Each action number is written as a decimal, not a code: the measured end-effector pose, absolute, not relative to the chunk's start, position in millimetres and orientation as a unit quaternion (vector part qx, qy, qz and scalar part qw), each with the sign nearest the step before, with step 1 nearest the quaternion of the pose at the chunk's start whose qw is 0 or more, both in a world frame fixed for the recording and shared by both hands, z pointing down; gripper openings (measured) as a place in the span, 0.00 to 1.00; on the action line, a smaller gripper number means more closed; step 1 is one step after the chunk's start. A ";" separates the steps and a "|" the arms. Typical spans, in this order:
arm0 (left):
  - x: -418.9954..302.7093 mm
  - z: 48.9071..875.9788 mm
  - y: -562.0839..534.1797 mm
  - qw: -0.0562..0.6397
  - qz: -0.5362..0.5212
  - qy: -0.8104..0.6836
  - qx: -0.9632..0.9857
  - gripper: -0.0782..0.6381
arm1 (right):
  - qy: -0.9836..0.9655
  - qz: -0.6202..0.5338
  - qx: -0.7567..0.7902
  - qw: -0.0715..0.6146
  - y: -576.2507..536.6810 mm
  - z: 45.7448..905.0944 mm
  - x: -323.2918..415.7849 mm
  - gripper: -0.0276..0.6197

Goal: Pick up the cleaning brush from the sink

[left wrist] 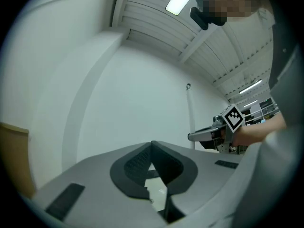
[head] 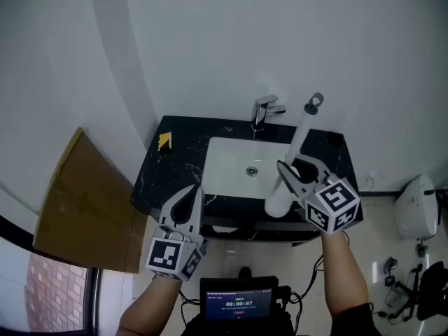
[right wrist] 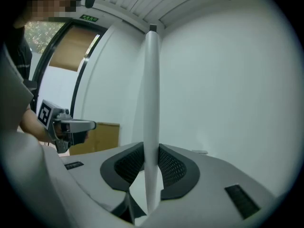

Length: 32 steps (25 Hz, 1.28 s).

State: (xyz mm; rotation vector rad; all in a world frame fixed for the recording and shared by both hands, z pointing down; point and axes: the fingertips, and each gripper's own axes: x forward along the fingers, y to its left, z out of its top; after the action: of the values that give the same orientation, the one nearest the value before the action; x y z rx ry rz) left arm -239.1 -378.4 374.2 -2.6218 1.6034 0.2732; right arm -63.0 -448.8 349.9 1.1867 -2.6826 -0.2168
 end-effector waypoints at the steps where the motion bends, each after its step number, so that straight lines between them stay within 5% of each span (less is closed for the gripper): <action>1: -231.7 375.6 -365.3 0.022 0.089 0.514 -0.853 0.11 | -0.903 -0.072 0.413 0.092 -432.2 344.4 -50.4 0.17; 13: -63.3 359.8 -254.3 0.026 0.076 0.481 -0.873 0.11 | -0.869 -0.039 0.490 0.053 -277.2 321.2 152.8 0.17; 23: 181.3 300.2 -24.2 0.044 0.042 0.503 -0.862 0.11 | -0.883 0.006 0.469 0.025 -40.6 297.6 378.0 0.18; 32: 183.2 297.0 17.2 0.050 0.039 0.491 -0.869 0.10 | -0.867 -0.006 0.497 0.021 9.4 294.1 381.4 0.18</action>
State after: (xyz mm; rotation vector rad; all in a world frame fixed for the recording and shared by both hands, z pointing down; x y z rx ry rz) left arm 183.2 17.2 297.0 -2.6460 1.4937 0.1183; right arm 381.4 9.4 294.1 1.5418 -2.6879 -0.0195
